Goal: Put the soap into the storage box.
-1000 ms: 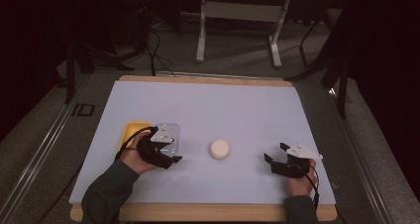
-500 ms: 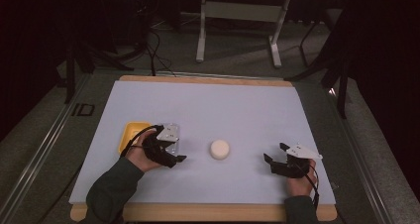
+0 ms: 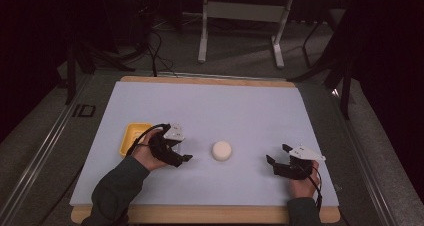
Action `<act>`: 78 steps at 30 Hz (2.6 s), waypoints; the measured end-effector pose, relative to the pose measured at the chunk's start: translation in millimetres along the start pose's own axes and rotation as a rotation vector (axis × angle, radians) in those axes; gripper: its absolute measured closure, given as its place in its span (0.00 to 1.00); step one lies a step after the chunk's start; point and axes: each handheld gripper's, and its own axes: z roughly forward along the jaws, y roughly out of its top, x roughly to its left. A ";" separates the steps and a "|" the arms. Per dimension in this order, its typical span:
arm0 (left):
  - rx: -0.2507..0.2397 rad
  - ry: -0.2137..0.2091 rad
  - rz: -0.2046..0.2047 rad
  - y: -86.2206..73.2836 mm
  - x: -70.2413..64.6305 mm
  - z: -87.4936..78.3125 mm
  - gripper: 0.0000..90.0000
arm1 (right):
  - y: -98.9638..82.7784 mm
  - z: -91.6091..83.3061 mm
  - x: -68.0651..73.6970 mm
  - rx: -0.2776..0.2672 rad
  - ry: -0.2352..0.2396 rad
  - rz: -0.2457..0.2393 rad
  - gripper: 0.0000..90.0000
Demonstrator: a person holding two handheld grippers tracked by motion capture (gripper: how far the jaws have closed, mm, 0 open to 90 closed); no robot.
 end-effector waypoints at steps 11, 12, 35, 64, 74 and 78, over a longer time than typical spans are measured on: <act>-0.007 -0.016 0.003 7.5 -0.9 9.7 0.32 | 0.0 0.0 0.1 0.000 0.001 -0.001 0.23; -0.005 -0.017 0.005 8.3 -1.0 10.1 0.31 | 0.0 0.0 0.1 0.000 0.001 -0.001 0.23; 0.002 -0.045 0.025 23.8 -3.0 25.9 0.28 | 0.1 0.2 0.2 0.001 0.003 -0.007 0.23; 0.012 -0.095 0.018 35.4 -2.0 45.8 0.22 | -0.2 -0.4 -0.3 -0.005 0.009 -0.002 0.23; 0.021 -0.105 0.034 39.7 -2.8 49.6 0.20 | -0.3 -0.5 -0.4 -0.007 0.010 -0.003 0.23; 0.019 -0.108 0.030 41.2 -3.2 51.3 0.19 | -0.3 -0.5 -0.5 -0.007 0.011 -0.003 0.23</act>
